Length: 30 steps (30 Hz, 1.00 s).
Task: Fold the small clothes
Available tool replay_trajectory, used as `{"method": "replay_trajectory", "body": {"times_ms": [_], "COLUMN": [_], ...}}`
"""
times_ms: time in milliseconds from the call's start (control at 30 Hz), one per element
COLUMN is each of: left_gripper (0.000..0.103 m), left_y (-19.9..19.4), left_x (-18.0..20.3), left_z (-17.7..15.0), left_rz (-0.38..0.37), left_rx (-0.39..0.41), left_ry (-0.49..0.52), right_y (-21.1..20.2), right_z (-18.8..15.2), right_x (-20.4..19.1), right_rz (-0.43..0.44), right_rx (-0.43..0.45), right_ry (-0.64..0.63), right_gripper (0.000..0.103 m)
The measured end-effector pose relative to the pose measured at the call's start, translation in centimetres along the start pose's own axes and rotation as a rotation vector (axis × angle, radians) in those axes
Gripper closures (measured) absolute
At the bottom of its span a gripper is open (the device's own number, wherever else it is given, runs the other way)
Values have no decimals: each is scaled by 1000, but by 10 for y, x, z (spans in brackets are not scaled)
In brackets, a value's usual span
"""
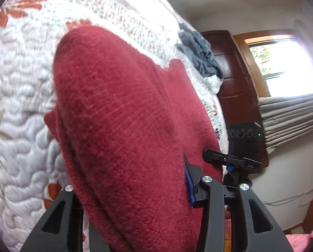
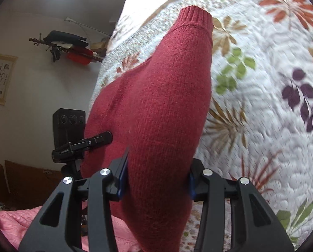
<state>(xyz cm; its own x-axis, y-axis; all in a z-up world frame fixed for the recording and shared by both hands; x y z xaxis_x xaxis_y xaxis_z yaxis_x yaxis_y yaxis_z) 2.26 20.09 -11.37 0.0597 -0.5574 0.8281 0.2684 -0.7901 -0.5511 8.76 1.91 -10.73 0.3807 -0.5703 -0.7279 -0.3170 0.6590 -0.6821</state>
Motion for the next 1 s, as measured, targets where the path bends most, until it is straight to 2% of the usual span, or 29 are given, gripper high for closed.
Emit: {"method": "replay_trajectory", "body": {"times_ms": [200,333,400,533,667,800,1000], "left_gripper": [59,54,51,48,46,43,37], "left_y": [27,28,33,33,17,-7,-32], "left_x": [-46,-64,-68,-63,-55,-38,-8], "left_z": [-29,-31,-35,-32,-44,-69,-115], "left_rz": [79,64,89,111,188,284,297], "left_rx": [-52,-48,-50,-60,-67,-63,11], "left_ry": [-49,-57,-46,-62,-55,6,38], "right_y": [34,45,49,47,30,12,15], "right_z": [-32,-44,-46,-47,-56,-84,-123], "right_x": [47,65,66,56,53,54,58], "right_rz": [-52,-27,-54,-107,-122,-84,-37], "right_rx": [-54,-31,-27,-28,-20,3,13], "right_ry": [60,97,96,88,98,117,172], "right_gripper": [59,55,51,42,39,37,38]}}
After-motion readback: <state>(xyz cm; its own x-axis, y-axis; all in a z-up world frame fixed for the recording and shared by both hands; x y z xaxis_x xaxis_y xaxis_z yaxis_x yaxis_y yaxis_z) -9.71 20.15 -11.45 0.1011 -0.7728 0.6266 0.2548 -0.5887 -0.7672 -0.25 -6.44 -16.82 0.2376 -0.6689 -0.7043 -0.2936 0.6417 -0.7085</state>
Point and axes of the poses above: each gripper's, at about its wrist camera, not at the fingertips, and y roughly the way its jaws point, x to its right, z to its top, the point moved 5 cm from there along y, roughly the way its jaws point, and after that the axes turned 11 degrees about -x, right-handed, at the moved point
